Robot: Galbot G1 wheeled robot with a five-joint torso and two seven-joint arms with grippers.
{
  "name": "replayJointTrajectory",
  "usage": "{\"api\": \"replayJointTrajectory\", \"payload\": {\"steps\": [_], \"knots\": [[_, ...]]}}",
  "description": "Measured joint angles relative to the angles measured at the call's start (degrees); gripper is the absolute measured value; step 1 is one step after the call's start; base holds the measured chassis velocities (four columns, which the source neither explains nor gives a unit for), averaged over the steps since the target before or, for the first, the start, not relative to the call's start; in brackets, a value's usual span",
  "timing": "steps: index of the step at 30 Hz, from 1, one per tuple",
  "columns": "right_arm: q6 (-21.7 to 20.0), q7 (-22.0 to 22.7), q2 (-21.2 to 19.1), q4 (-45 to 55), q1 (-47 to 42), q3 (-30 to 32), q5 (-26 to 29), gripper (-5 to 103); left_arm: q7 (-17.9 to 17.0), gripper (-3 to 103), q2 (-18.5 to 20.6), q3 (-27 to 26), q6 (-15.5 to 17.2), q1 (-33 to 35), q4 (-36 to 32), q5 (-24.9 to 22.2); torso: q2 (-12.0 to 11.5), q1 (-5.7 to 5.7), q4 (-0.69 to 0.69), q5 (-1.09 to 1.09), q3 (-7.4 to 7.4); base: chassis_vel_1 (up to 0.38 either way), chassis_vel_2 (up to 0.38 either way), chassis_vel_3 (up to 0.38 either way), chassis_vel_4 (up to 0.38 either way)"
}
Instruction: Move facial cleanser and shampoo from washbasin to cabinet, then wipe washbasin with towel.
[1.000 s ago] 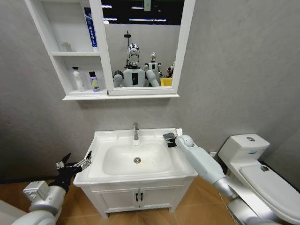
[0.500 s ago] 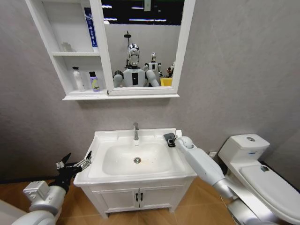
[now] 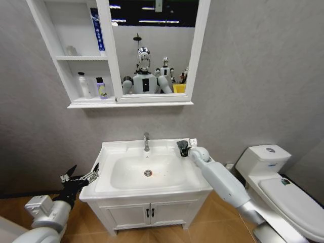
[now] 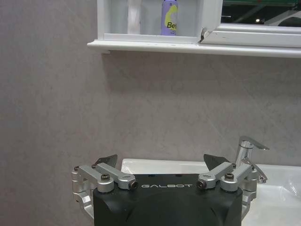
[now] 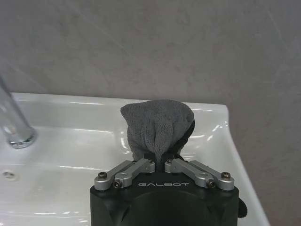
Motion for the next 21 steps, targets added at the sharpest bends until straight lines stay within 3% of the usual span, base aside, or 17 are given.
{"api": "replayJointTrajectory", "payload": {"steps": [5, 10, 18, 21], "knots": [[0.12, 5.76, 2.88, 6.45, -3.96, -3.23, 2.27, 3, 0.01, 100, 0.00, 0.00, 0.00, 0.00, 0.00, 0.00, 0.00, 0.00, 0.00, 0.00, 0.00, 0.000, 0.000, 0.000, 0.000], [2.17, 8.04, 5.97, 6.26, -7.37, -5.20, 1.51, 3, 0.01, 100, 0.00, 0.00, 0.00, 0.00, 0.00, 0.00, 0.00, 0.00, 0.01, 0.00, 0.00, 0.000, 0.000, 0.000, 0.000], [2.81, 6.69, 6.16, 2.17, -9.67, -4.17, -0.09, 3, 0.02, 100, 0.00, 0.01, 0.00, 0.00, 0.00, 0.00, 0.00, 0.00, -0.01, 0.01, 0.00, 0.000, 0.000, 0.000, 0.000], [2.95, 4.31, 5.96, -0.48, -9.99, -3.13, -1.27, 3, 0.02, 100, 0.00, 0.01, 0.00, 0.00, 0.00, 0.00, 0.00, 0.00, -0.01, 0.01, 0.00, 0.000, 0.000, 0.000, 0.000]]}}
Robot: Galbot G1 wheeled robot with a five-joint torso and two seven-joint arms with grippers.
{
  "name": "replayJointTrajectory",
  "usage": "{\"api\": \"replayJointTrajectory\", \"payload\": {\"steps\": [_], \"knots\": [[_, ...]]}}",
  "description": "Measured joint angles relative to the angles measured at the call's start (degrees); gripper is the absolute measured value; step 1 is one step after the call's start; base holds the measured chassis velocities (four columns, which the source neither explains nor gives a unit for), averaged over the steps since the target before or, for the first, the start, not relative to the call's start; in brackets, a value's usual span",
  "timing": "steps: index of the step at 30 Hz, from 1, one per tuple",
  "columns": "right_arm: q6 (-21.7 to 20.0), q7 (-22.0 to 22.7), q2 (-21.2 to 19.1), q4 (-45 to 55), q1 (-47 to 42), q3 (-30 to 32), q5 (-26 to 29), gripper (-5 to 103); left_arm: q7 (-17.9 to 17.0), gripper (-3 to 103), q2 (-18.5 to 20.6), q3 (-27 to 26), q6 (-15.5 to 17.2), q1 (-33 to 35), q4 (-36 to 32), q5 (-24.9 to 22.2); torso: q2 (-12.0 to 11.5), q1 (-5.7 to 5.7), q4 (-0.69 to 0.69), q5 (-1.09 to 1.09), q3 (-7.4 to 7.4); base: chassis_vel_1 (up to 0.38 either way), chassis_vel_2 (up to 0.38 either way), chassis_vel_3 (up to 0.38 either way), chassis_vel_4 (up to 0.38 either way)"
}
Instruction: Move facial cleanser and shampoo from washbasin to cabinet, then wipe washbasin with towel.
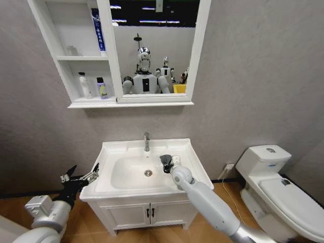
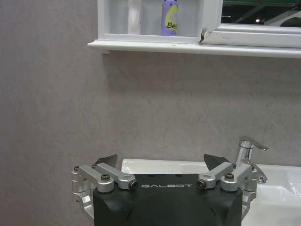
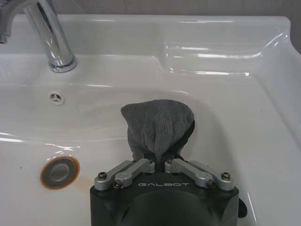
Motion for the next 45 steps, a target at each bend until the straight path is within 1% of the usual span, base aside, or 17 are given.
{"api": "replayJointTrajectory", "payload": {"steps": [2, 5, 13, 21, 26, 30, 39, 45], "knots": [[0.53, -3.33, 0.17, -2.38, -0.49, 0.75, -2.79, 3, 0.00, 100, 0.00, 0.00, 0.00, 0.00, 0.00, 0.00, 0.00, 0.00, 0.00, 0.00, 0.00, 0.000, 0.000, 0.000, 0.000], [0.62, -4.37, 1.26, -4.00, -0.68, 1.26, -4.29, 3, 0.00, 100, 0.00, 0.00, 0.00, 0.00, 0.00, 0.00, 0.00, 0.00, 0.01, 0.00, 0.00, 0.000, 0.000, 0.000, 0.000], [0.54, -5.17, 2.07, -6.21, -0.46, 1.53, -4.74, 3, 0.00, 100, 0.00, 0.00, 0.00, 0.00, 0.00, 0.00, 0.00, 0.00, 0.01, 0.00, 0.00, 0.000, 0.000, 0.000, 0.000], [1.20, -6.92, 2.52, -8.63, -0.39, 1.56, -7.13, 3, 0.00, 100, 0.00, 0.00, 0.00, 0.00, 0.00, 0.00, 0.00, 0.00, 0.02, 0.00, 0.00, 0.000, 0.000, 0.000, 0.000], [2.00, -8.35, 3.59, -10.10, -0.07, 1.23, -8.63, 3, 0.00, 100, 0.00, 0.00, 0.00, 0.00, 0.00, 0.00, 0.00, 0.00, -0.01, 0.00, 0.00, 0.000, 0.000, 0.000, 0.000], [2.67, -8.68, 4.82, -11.44, 0.76, 0.71, -9.29, 3, 0.00, 100, 0.00, 0.00, 0.00, 0.00, 0.00, 0.00, 0.00, 0.01, 0.00, 0.00, 0.01, 0.000, 0.000, 0.000, 0.000], [2.89, -8.98, 5.71, -12.60, 1.09, 0.13, -9.40, 3, 0.00, 100, 0.00, 0.00, 0.00, 0.00, 0.00, 0.00, 0.00, 0.00, 0.00, 0.00, 0.00, 0.000, 0.000, 0.000, 0.000], [3.42, -10.13, 6.60, -14.38, 1.71, -0.34, -9.42, 3, 0.00, 100, 0.00, 0.00, 0.00, 0.00, 0.00, 0.00, 0.00, 0.00, 0.02, -0.01, 0.00, 0.000, 0.000, 0.000, 0.000]]}}
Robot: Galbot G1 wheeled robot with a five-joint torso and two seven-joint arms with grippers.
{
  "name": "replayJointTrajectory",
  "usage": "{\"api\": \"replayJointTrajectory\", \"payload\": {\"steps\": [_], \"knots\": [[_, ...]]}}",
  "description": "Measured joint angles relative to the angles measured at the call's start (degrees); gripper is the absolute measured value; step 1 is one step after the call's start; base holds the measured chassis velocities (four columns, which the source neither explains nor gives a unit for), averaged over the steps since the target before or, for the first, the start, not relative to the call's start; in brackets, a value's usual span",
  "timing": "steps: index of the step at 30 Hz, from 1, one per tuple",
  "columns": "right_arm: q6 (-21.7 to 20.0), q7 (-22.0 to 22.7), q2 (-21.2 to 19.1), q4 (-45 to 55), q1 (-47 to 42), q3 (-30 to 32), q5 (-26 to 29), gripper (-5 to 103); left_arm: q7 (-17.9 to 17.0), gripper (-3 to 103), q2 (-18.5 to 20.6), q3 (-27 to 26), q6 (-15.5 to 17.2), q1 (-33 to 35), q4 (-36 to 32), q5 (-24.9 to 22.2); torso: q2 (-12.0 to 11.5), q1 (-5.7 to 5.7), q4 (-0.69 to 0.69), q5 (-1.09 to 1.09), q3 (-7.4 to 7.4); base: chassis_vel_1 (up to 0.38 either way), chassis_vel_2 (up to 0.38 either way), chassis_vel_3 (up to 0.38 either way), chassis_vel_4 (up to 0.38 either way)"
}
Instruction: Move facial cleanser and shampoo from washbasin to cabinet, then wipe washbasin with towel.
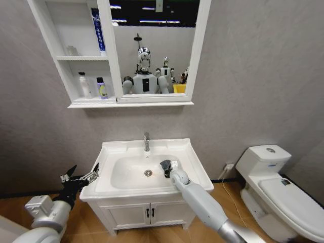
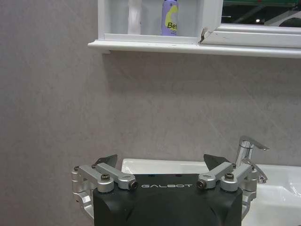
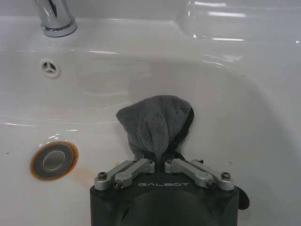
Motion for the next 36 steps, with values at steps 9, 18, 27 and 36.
{"api": "replayJointTrajectory", "payload": {"steps": [9, 18, 27, 36], "knots": [[0.65, -0.50, 1.73, -2.13, 0.81, -0.55, -0.38, 3, 0.00, 100, 0.00, 0.00, 0.00, 0.00, 0.00, 0.00, 0.00, 0.00, -0.01, 0.00, 0.00, 0.000, 0.000, 0.000, 0.000], [1.23, -1.26, 3.68, -5.57, 1.99, -1.69, -2.09, 3, 0.00, 100, 0.00, 0.00, 0.00, 0.00, 0.00, 0.00, 0.00, 0.00, 0.00, 0.00, 0.00, 0.000, 0.000, 0.000, 0.000], [2.03, -1.94, 5.23, -7.69, 2.58, -2.76, -3.04, 3, 0.00, 100, 0.00, 0.00, 0.00, 0.00, 0.00, 0.00, 0.00, 0.00, -0.01, 0.00, 0.00, 0.000, 0.000, 0.000, 0.000], [3.25, -3.36, 8.71, -11.69, 3.99, -3.82, -5.18, 3, 0.00, 100, 0.00, 0.00, 0.00, 0.00, 0.00, 0.00, 0.00, 0.00, -0.01, 0.00, 0.00, 0.000, 0.000, 0.000, 0.000]]}}
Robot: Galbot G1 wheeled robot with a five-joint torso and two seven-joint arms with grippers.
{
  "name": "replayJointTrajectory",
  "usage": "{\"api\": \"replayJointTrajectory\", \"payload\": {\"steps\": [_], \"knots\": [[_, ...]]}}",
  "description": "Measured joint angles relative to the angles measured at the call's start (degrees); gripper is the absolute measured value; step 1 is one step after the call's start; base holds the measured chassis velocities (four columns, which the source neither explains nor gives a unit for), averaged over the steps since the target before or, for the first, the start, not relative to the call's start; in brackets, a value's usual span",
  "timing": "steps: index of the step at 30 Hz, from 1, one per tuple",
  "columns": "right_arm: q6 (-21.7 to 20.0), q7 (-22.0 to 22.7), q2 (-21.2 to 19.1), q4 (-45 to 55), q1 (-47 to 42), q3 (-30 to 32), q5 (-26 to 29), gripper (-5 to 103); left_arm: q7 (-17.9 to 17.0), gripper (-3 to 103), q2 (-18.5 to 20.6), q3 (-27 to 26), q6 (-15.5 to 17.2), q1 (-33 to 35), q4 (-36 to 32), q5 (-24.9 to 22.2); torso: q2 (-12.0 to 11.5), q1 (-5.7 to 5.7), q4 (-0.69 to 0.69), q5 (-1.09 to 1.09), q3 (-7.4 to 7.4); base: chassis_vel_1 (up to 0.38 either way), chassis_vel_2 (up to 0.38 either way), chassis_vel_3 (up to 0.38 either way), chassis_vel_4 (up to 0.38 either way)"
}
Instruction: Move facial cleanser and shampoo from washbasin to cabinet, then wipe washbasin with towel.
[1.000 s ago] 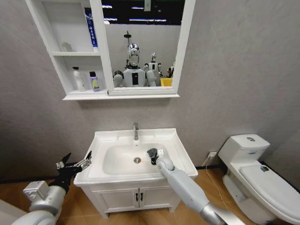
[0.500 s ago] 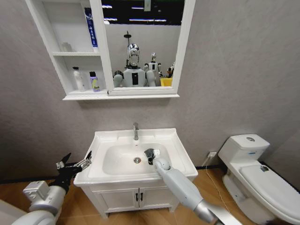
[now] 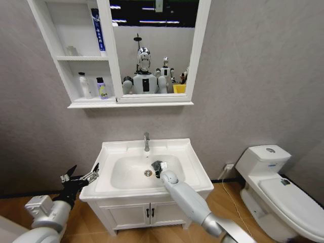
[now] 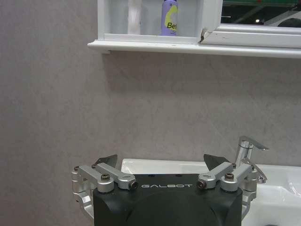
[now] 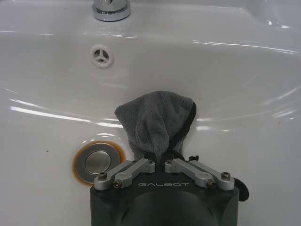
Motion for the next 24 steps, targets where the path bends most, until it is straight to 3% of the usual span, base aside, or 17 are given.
{"api": "replayJointTrajectory", "payload": {"steps": [24], "knots": [[3.07, -4.69, 6.88, -4.11, 0.65, -1.58, -2.82, 3, 0.00, 100, 0.00, 0.00, 0.00, 0.00, 0.00, 0.00, -0.01, 0.00, 0.01, 0.00, 0.01, 0.000, 0.000, 0.000, 0.000]]}}
